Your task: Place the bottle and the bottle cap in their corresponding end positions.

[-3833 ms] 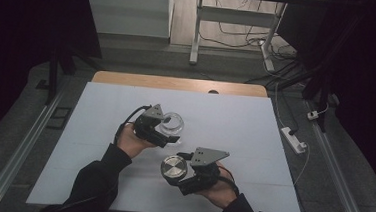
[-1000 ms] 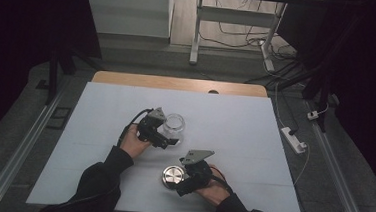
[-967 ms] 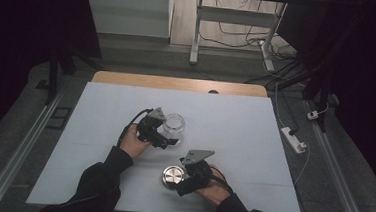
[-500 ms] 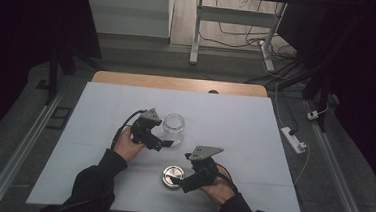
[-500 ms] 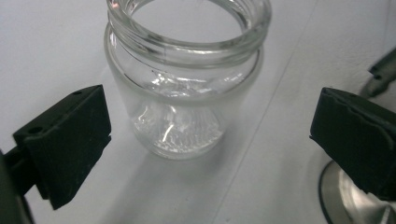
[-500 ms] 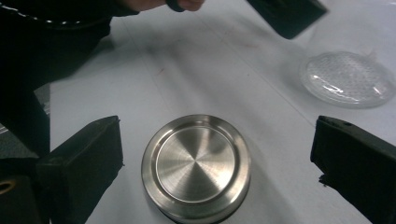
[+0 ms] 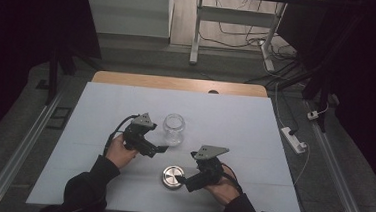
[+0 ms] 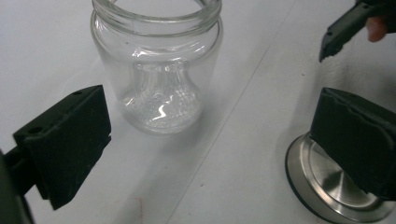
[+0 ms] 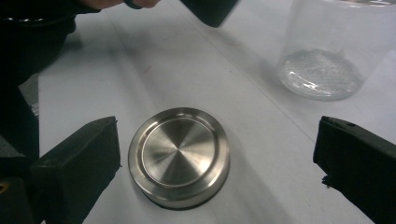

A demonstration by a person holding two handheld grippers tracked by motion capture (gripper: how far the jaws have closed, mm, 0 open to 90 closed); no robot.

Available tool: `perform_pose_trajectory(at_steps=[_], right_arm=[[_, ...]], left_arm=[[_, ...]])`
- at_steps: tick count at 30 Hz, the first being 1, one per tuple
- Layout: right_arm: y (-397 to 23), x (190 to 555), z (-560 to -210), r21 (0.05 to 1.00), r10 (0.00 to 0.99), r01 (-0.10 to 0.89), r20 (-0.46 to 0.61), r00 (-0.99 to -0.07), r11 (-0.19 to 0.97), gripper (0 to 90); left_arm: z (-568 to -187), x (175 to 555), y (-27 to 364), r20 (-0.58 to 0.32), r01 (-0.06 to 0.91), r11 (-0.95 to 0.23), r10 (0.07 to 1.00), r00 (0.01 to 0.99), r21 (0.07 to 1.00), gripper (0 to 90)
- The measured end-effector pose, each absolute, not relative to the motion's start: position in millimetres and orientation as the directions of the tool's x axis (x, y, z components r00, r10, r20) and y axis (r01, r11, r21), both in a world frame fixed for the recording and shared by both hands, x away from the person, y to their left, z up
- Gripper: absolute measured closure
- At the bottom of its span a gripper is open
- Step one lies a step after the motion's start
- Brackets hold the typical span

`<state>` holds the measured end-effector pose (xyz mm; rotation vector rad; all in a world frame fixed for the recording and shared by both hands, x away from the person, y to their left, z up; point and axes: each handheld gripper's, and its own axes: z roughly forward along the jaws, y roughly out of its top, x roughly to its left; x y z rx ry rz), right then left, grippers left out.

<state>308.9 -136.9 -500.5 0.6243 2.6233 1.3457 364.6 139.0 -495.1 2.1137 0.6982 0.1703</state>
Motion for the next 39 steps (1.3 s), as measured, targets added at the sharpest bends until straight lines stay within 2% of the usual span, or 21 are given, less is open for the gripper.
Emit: perform_pose_trajectory(at_steps=[7,18,39], right_arm=[[-145,310,-498,0.806,0.442,0.312,0.071,-0.894,0.502,0.4],[-153,305,-496,0.804,0.464,0.318,0.06,-0.884,0.503,0.0],[-189,297,-492,0.818,0.534,0.345,0.055,-0.844,0.461,0.0]], left_arm=[[-496,353,147,-0.161,0.438,-0.443,0.537,0.828,0.782,0.0],[-490,329,152,-0.162,0.433,-0.438,0.531,0.832,0.788,0.0],[-494,285,191,-0.202,0.486,-0.362,0.597,0.776,0.795,0.0]])
